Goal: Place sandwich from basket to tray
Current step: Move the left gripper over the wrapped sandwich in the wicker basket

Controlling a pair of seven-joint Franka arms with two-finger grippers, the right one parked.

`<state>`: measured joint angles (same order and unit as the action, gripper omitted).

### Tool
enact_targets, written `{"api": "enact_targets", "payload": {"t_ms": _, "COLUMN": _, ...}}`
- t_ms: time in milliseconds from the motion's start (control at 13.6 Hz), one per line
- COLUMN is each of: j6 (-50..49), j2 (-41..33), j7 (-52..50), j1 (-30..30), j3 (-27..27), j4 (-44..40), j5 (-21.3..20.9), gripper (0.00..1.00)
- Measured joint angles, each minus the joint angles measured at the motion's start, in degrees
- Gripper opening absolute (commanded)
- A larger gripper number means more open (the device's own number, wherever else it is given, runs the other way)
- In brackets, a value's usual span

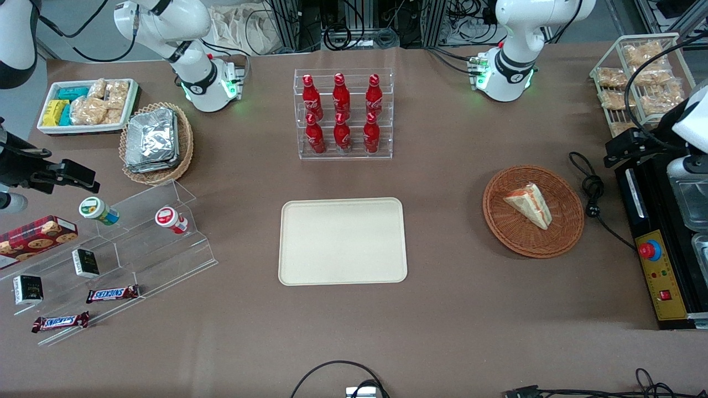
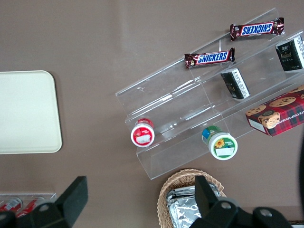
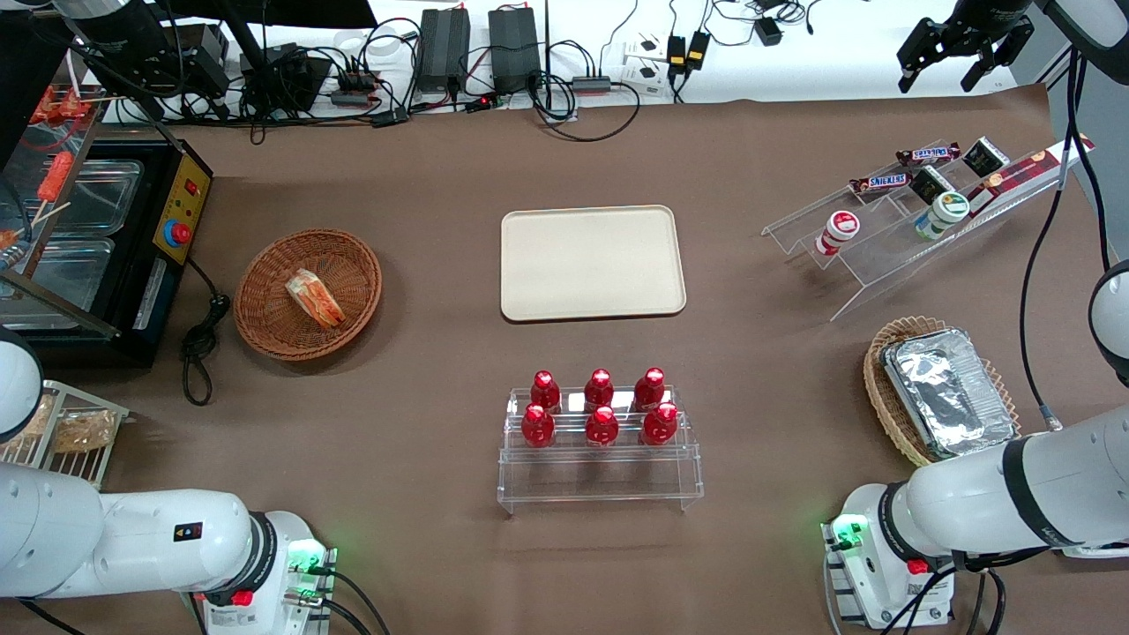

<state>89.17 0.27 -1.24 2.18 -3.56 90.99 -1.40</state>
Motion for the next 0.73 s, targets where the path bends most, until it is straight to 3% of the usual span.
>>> {"api": "enact_targets", "payload": {"t_ms": 366, "j6": 2.50, "j2": 3.02, "j7": -12.62, "j1": -1.63, "j3": -2.12, "j4": 2.80, "j5": -2.22, "gripper": 1.00}}
{"api": "enact_targets", "payload": {"t_ms": 733, "j6": 13.97, "j2": 2.24, "j7": -20.55, "j1": -1.50, "j3": -1.76, "j4": 14.47, "j5": -2.23, "gripper": 1.00}}
